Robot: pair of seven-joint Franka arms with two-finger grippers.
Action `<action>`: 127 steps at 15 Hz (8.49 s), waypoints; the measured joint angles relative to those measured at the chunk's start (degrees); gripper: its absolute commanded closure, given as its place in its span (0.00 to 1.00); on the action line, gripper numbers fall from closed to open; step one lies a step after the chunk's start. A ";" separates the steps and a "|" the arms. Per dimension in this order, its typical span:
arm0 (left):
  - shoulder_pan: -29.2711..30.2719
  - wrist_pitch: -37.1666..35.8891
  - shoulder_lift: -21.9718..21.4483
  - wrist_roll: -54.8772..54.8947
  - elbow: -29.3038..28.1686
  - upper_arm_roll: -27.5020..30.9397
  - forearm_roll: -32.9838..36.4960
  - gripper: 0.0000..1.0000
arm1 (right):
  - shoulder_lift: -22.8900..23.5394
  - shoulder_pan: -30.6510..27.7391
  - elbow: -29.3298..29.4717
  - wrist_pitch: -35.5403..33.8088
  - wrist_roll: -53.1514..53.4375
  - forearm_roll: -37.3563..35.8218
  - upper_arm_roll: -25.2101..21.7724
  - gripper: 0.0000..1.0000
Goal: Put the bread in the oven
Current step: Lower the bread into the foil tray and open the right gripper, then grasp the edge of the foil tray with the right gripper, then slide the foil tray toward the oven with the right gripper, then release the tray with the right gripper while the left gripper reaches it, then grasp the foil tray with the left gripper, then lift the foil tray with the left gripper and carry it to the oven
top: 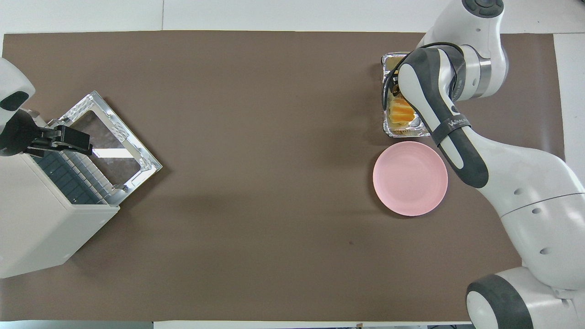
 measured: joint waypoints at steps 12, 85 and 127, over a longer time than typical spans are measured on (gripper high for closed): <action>0.00 0.00 0.00 0.00 0.00 0.00 0.00 0.00 | -0.70 0.61 0.94 -1.34 2.18 -0.93 -2.94 0.00; -7.61 2.19 -0.02 -5.09 0.11 -0.66 -0.15 0.00 | -23.43 6.24 -16.01 -6.31 19.49 9.20 -3.96 0.00; -38.75 17.85 33.18 -30.60 18.67 0.67 6.03 0.25 | -55.37 -10.47 -35.81 -20.77 -0.53 2.92 -3.90 0.00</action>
